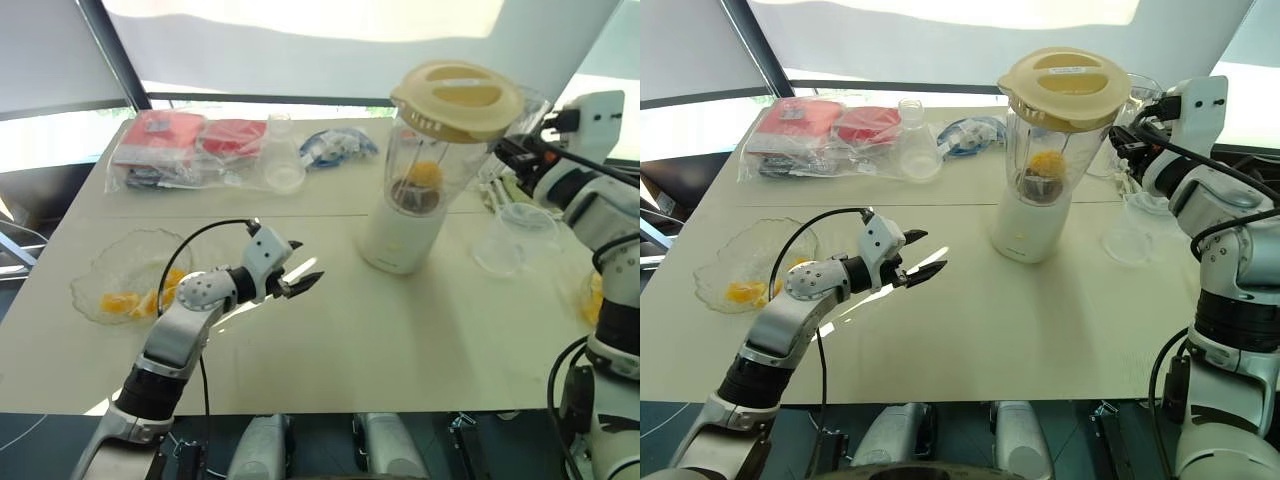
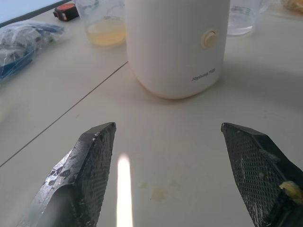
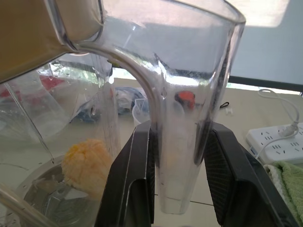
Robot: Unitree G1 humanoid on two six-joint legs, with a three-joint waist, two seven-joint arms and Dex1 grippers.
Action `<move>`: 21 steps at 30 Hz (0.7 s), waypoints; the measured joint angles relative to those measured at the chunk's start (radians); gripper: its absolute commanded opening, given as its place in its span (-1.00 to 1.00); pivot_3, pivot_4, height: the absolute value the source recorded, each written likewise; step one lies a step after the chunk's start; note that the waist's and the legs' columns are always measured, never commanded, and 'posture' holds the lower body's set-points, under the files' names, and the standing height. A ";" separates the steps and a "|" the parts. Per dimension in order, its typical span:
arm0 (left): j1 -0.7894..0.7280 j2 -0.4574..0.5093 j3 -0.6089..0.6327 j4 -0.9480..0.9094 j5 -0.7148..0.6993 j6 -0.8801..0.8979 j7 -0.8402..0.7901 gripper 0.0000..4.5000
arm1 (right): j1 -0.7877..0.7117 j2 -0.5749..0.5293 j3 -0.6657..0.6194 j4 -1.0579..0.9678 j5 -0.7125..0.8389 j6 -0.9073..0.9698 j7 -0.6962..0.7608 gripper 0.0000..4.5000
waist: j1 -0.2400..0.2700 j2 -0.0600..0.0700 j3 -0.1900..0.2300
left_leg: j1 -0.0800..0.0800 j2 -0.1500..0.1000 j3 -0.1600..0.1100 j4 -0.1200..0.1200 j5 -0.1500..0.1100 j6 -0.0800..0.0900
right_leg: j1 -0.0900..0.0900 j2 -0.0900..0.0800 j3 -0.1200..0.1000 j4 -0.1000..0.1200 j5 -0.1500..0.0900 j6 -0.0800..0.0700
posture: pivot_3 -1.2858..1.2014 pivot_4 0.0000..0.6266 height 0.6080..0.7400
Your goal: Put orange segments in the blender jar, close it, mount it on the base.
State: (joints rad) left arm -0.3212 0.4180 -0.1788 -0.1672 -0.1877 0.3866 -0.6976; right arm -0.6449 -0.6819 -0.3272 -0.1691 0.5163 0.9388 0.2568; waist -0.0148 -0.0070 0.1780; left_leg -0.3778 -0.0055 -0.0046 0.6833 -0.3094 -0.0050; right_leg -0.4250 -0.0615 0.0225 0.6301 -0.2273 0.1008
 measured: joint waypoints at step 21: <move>-0.009 -0.017 0.000 0.020 0.002 0.000 0.012 0.64 | 0.017 0.074 -0.025 -0.073 -0.021 0.048 -0.094 -0.60 | -0.003 -0.001 -0.001 | 0.002 0.001 0.000 0.000 0.000 0.000 | 0.002 0.001 0.000 0.000 0.000 0.000 | 0.03 -0.52 1.00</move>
State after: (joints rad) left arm -0.3298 0.4014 -0.1791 -0.1476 -0.1857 0.3862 -0.6856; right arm -0.6275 -0.6074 -0.3527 -0.2426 0.4948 0.9871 0.1625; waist -0.0174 -0.0084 0.1768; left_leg -0.3759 -0.0048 -0.0044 0.6832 -0.3094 -0.0050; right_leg -0.4232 -0.0608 0.0226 0.6301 -0.2274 0.1005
